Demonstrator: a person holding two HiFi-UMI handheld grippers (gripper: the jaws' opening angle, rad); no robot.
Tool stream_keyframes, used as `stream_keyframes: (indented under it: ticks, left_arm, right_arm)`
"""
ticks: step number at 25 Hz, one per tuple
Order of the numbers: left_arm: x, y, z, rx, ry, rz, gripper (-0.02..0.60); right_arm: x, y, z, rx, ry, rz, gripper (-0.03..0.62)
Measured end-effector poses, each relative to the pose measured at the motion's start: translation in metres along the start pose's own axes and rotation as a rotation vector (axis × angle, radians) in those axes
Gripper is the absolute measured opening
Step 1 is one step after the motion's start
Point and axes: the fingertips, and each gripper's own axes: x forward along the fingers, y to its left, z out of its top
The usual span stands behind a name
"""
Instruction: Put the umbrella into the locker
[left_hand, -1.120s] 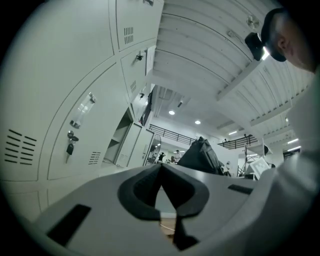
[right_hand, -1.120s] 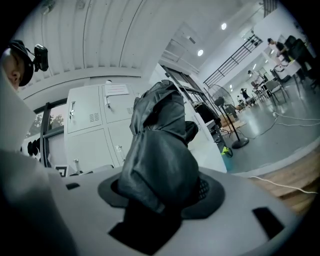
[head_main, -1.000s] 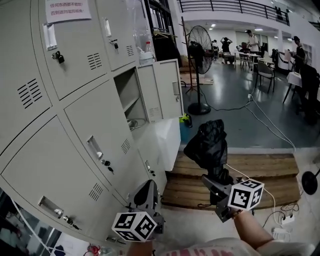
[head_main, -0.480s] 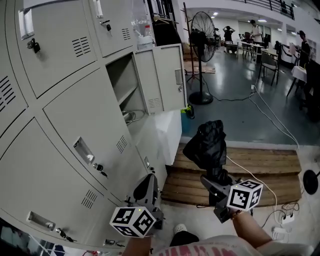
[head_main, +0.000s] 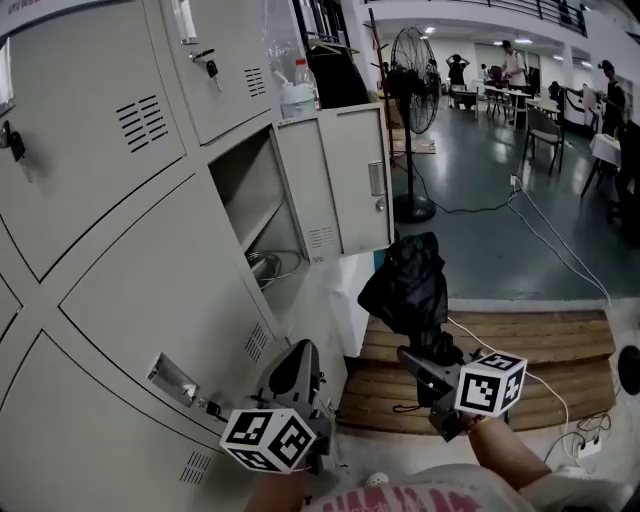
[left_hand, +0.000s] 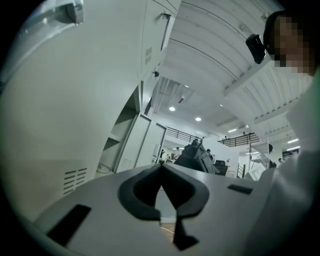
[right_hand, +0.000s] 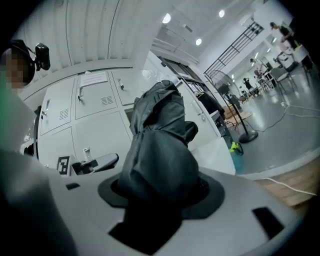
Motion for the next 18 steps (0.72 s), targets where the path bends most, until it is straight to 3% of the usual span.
stream_keyframes:
  ticks: [5, 9, 18]
  left_arm:
    - [0.039, 0.014, 0.019, 0.133, 0.021, -0.022, 0.002]
    - [0.059, 0.030, 0.017, 0.096, 0.017, -0.036, 0.002]
    - [0.074, 0.047, 0.010, 0.132, 0.070, -0.063, 0.002]
  right_arm:
    - [0.038, -0.007, 0.028, -0.011, -0.017, 0.004, 0.242]
    - [0.061, -0.020, 0.021, -0.023, 0.039, -0.029, 0.235]
    - [0.112, -0.049, 0.011, 0.044, 0.213, -0.067, 0.233]
